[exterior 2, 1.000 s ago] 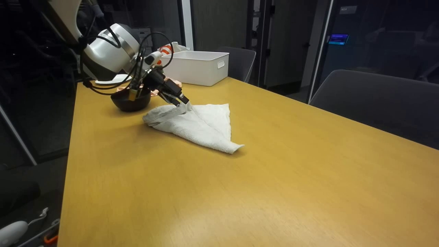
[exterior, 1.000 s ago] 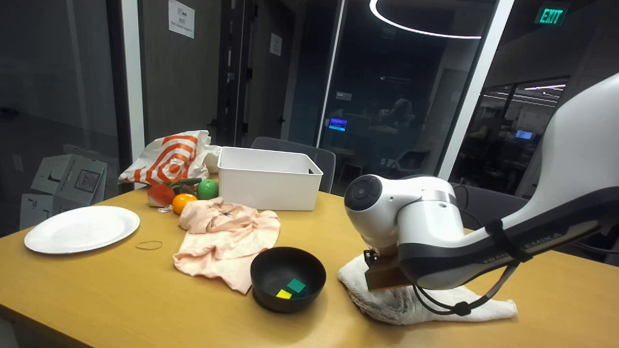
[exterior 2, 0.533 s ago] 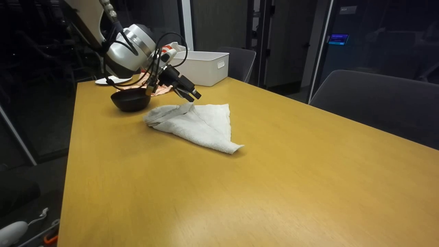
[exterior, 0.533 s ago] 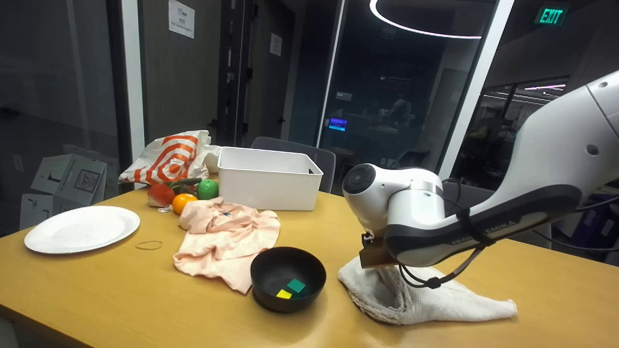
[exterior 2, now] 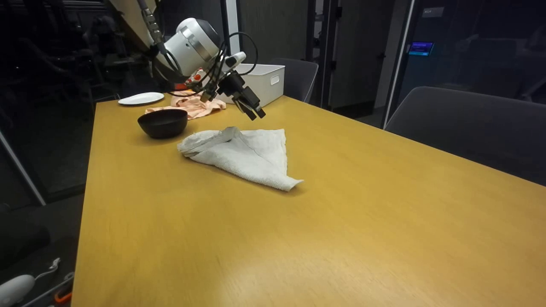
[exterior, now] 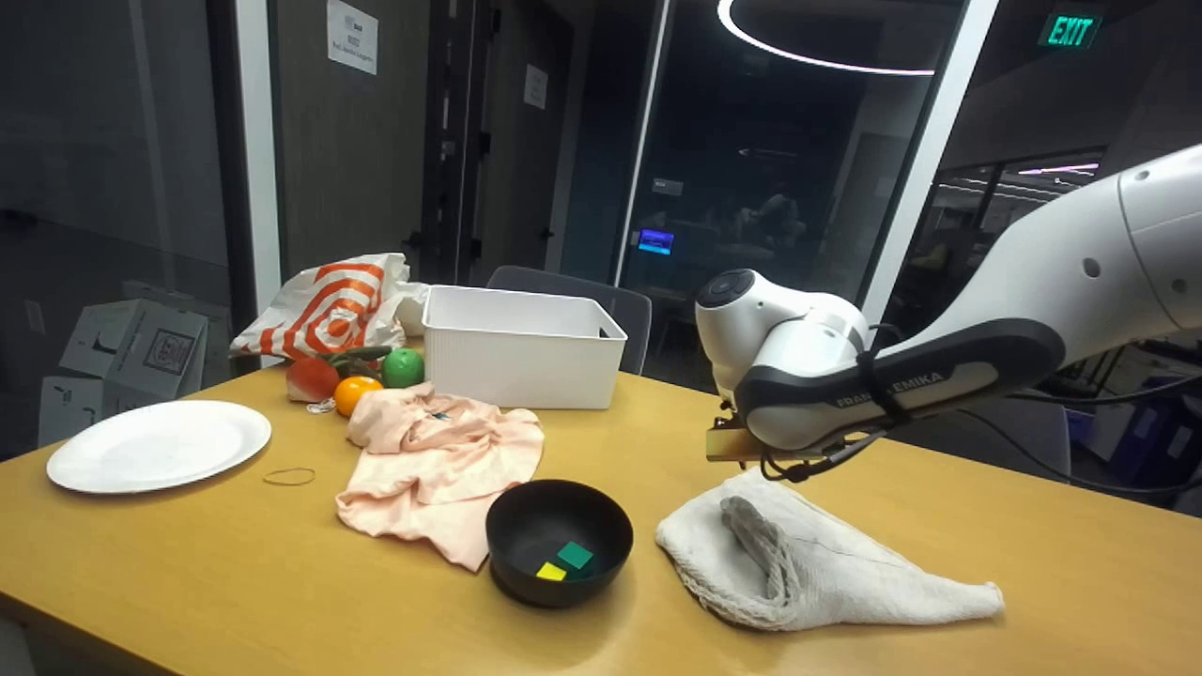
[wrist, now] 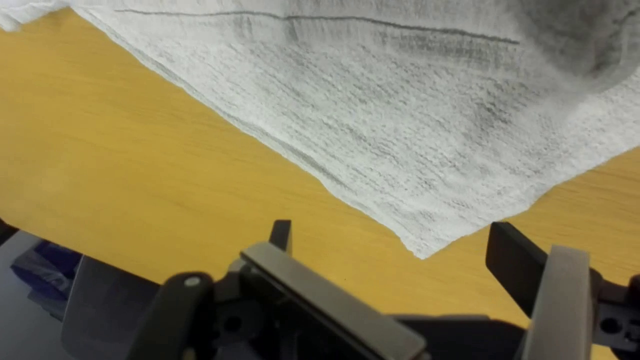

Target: Wrap up the blocks on the white towel

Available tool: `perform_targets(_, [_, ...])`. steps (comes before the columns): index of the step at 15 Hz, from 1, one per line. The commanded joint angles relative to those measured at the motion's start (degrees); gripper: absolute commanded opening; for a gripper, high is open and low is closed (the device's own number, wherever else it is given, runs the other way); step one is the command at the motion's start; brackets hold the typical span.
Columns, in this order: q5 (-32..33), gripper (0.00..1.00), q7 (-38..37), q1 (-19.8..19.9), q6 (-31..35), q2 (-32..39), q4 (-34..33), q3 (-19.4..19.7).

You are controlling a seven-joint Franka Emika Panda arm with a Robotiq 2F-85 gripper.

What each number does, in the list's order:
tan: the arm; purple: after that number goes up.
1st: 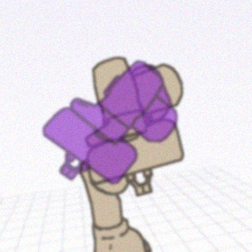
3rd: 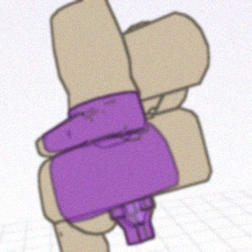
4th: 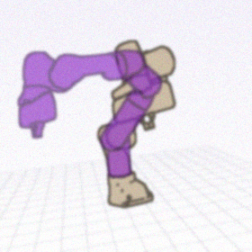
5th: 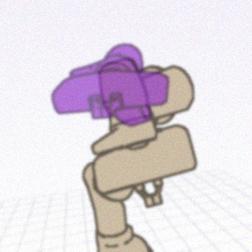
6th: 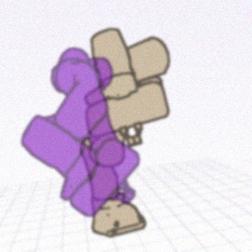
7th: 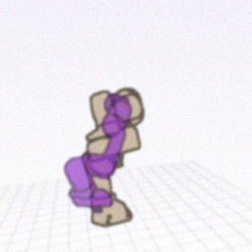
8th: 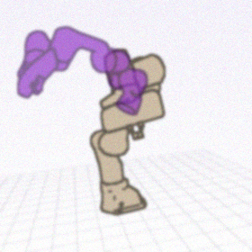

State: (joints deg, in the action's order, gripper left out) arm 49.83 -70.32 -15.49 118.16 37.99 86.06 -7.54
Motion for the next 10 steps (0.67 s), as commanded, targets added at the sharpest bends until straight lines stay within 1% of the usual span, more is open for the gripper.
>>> perform_targets(1, [-6.43,1.0,5.24,-0.39,0.75,4.62,-6.91,1.45])
perform_targets(3, [-7.61,1.0,5.68,-1.23,1.81,6.3,-7.78,3.02])
perform_targets(6, [-6.51,1.0,4.77,-2.84,4.47,8.84,-8.33,5.68])
perform_targets(10, [-8.65,1.0,5.79,-2.88,5.52,12.18,-11.47,7.11])
